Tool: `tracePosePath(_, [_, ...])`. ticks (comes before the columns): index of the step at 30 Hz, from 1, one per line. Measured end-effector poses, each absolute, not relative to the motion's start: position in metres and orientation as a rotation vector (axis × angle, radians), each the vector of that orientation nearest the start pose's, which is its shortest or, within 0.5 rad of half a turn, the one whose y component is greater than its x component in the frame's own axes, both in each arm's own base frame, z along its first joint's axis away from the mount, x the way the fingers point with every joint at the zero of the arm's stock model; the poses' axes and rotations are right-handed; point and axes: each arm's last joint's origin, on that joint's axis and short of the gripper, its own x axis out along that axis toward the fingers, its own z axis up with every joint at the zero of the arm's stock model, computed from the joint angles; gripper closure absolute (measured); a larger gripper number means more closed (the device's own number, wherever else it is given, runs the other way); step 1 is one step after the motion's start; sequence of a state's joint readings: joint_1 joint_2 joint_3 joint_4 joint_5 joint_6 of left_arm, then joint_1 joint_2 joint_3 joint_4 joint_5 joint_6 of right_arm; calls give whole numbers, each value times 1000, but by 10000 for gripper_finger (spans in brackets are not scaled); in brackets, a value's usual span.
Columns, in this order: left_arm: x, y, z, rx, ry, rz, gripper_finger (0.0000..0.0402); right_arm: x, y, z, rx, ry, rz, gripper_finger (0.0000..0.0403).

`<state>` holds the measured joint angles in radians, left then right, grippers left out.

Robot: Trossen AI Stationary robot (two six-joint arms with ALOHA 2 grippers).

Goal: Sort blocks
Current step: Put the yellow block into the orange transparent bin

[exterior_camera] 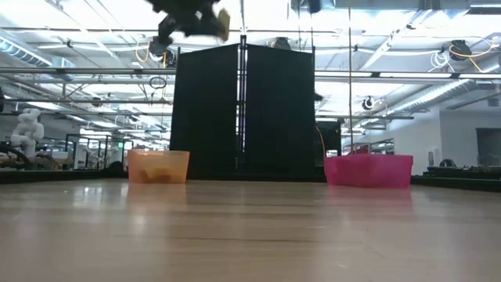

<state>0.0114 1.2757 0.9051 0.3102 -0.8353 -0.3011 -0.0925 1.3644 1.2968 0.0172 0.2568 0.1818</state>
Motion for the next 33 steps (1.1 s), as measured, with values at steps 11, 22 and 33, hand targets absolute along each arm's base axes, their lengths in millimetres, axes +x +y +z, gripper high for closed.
tracePosePath(11, [211,63,303,-599,296,912,341,167,-25,452,198,27,-414,205])
tracePosePath(22, [190,81,285,-756,494,1010,334,116,-22,445,222,128,-487,204])
tracePosePath(33, [210,92,228,-817,662,1062,332,117,-19,435,274,231,-405,204])
